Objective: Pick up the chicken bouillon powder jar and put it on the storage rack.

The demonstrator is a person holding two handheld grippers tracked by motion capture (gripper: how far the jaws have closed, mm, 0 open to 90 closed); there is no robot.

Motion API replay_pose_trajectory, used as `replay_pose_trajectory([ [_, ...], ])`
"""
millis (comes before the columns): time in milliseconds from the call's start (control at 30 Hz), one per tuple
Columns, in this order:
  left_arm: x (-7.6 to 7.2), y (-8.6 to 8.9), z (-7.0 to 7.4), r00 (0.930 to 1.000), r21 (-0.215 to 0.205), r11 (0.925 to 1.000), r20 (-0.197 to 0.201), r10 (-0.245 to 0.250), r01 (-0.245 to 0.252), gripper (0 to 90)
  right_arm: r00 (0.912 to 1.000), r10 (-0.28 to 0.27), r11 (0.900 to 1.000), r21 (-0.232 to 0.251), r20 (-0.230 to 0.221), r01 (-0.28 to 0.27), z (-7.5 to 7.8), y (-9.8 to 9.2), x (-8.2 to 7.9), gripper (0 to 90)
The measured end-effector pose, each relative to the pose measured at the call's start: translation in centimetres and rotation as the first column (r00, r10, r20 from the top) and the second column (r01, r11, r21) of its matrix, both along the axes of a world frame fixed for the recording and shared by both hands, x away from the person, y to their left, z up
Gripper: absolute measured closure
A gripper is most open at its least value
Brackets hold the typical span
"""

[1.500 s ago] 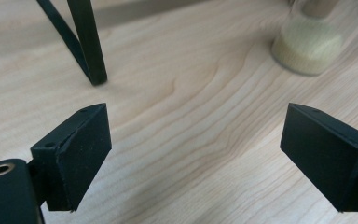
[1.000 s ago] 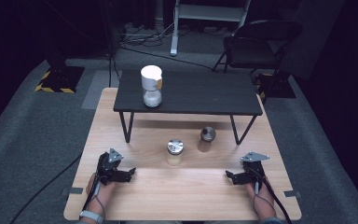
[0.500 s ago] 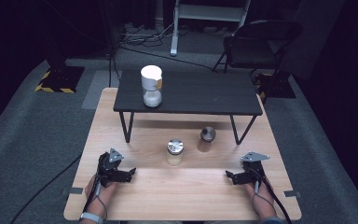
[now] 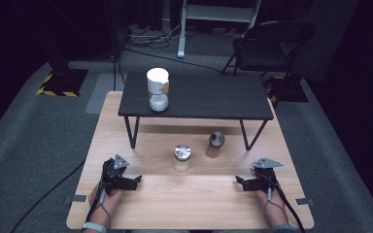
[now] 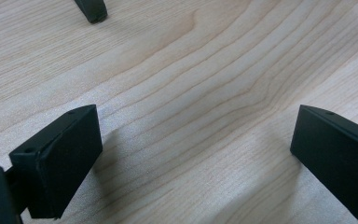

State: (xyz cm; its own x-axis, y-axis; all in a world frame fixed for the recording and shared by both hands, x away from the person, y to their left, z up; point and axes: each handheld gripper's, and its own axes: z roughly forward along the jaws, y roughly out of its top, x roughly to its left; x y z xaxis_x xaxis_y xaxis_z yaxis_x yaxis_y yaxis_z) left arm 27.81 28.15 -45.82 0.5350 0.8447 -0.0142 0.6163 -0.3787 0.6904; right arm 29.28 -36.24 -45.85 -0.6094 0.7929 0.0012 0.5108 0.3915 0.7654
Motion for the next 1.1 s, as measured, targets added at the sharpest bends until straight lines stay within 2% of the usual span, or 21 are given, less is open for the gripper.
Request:
replay_pose_trajectory([
  [133, 0.0, 0.0, 0.0, 1.0, 0.001, 1.0, 0.0, -0.001, 0.001, 2.0, 0.9982, 0.0, 0.999, 0.04, 0.06, -0.003, 0.5, -0.4, -0.9, 1.5],
  [267, 0.0, 0.0, 0.0, 1.0, 0.001, 1.0, 0.0, -0.001, 0.001, 2.0, 0.9928, -0.002, 0.996, 0.086, 0.12, -0.008, 0.8, -0.8, -1.9, 1.5],
  [400, 0.0, 0.0, 0.0, 1.0, 0.0, 1.0, 0.0, 0.0, 0.0, 2.0, 0.9785, 0.0, 0.994, 0.109, 0.206, -0.023, 1.4, -0.9, -3.3, 1.5],
  [500, 0.0, 0.0, 0.0, 1.0, 0.001, 1.0, 0.001, -0.001, 0.001, 2.0, 0.9682, -0.001, 0.991, 0.132, 0.25, -0.033, 1.8, -1.0, -4.0, 1.5],
  [633, 0.0, 0.0, 0.0, 1.0, 0.001, 1.0, 0.001, -0.001, 0.001, 2.0, 0.9606, -0.002, 0.988, 0.152, 0.278, -0.042, 2.3, -0.9, -4.4, 1.5],
  [867, 0.0, 0.0, 0.0, 1.0, 0.001, 1.0, 0.0, 0.0, 0.0, 1.8, 0.9599, 0.009, 0.986, 0.155, 0.28, -0.055, 2.7, 0.0, -4.3, 1.5],
  [1100, 0.0, 0.0, 0.0, 1.0, 0.002, 1.0, 0.001, 0.003, -0.003, 1.7, 0.9529, 0.045, 0.983, 0.154, 0.3, -0.095, 3.6, 1.6, -3.8, 1.6],
])
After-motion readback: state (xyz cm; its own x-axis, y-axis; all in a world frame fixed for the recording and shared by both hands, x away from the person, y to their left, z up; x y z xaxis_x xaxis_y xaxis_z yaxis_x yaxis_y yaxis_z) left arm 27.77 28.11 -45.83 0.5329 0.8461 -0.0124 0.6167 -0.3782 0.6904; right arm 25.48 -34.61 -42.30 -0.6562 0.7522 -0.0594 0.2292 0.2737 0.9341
